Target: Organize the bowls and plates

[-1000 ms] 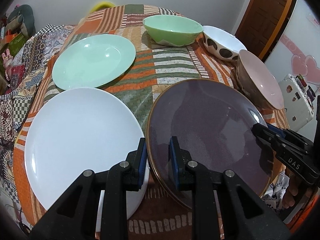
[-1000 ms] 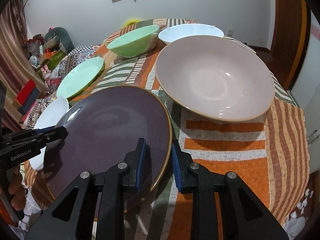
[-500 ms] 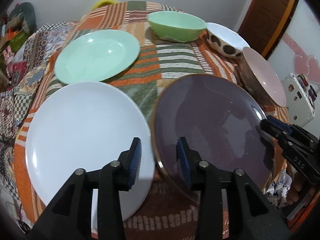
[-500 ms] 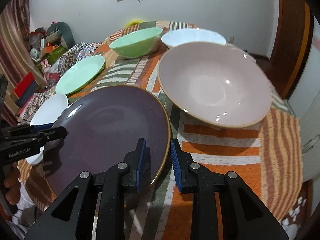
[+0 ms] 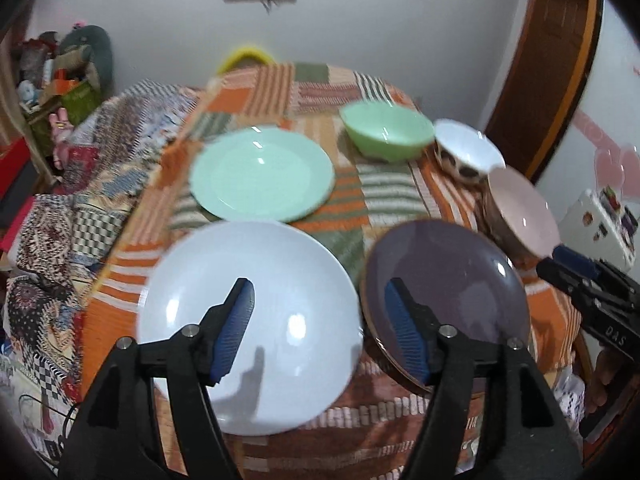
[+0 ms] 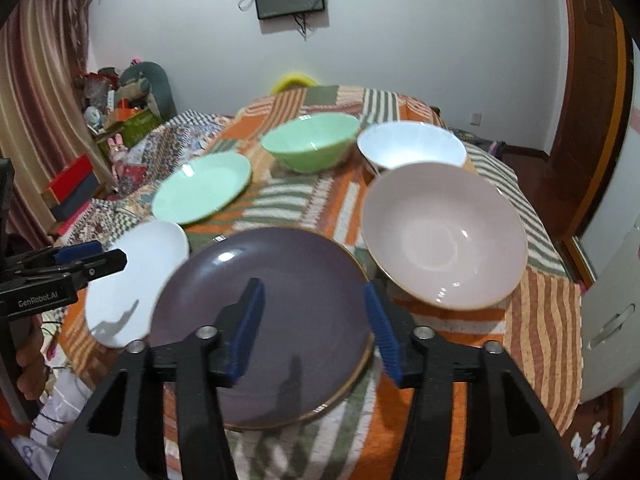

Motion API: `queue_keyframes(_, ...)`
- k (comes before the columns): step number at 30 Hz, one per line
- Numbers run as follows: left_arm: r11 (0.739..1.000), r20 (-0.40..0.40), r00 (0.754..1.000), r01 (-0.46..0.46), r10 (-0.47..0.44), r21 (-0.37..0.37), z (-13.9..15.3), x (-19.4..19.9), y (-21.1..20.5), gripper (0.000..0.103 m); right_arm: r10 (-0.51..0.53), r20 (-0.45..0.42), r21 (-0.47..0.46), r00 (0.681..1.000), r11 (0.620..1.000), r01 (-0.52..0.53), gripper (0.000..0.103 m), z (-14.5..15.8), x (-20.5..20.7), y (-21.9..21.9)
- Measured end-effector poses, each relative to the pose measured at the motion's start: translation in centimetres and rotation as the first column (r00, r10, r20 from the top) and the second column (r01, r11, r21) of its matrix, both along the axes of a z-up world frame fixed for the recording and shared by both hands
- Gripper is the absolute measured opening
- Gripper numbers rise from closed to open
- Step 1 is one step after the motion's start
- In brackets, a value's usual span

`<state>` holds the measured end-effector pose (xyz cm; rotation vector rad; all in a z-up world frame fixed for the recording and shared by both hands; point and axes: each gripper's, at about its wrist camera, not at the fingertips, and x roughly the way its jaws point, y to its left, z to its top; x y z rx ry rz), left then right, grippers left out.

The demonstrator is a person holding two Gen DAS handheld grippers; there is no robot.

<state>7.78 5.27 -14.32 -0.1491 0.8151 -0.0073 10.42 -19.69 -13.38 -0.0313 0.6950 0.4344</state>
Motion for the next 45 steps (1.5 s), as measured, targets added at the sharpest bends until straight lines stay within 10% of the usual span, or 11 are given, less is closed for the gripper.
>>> queue_keyframes(7, 0.997, 0.071, 0.995, -0.071, 0.07, 0.006, 1.3, -1.1, 3.9, 0.092, 0.048, 0.037, 0.005, 0.998, 0.999, -0.048, 0.069, 1.2, 0.1, 2.1)
queue_keyframes(15, 0.982, 0.09, 0.984, -0.163, 0.155, 0.095, 0.2, -2.5, 7.4, 0.094, 0.105, 0.043, -0.023, 0.994, 0.994, -0.104, 0.072, 1.3, 1.4, 5.5)
queue_keyframes(25, 0.985, 0.019, 0.985, -0.169, 0.169, 0.032, -3.7, -2.9, 11.0, 0.094, 0.21, 0.0, -0.104, 0.978, 0.973, -0.209, 0.072, -0.4, 3.9, 10.6)
queue_keyframes(37, 0.99, -0.125, 0.986, -0.118, 0.107, -0.081, -8.2, -2.7, 12.8, 0.04, 0.333, -0.126, -0.16, 0.934, 0.923, -0.351, 0.066, -3.3, 6.2, 15.6)
queue_keyframes(45, 0.975, -0.213, 0.971, -0.147, 0.109, -0.167, -10.2, -3.0, 13.2, 0.034, 0.383, -0.216, -0.207, 0.898, 0.881, -0.426, 0.037, -4.9, 7.3, 17.8)
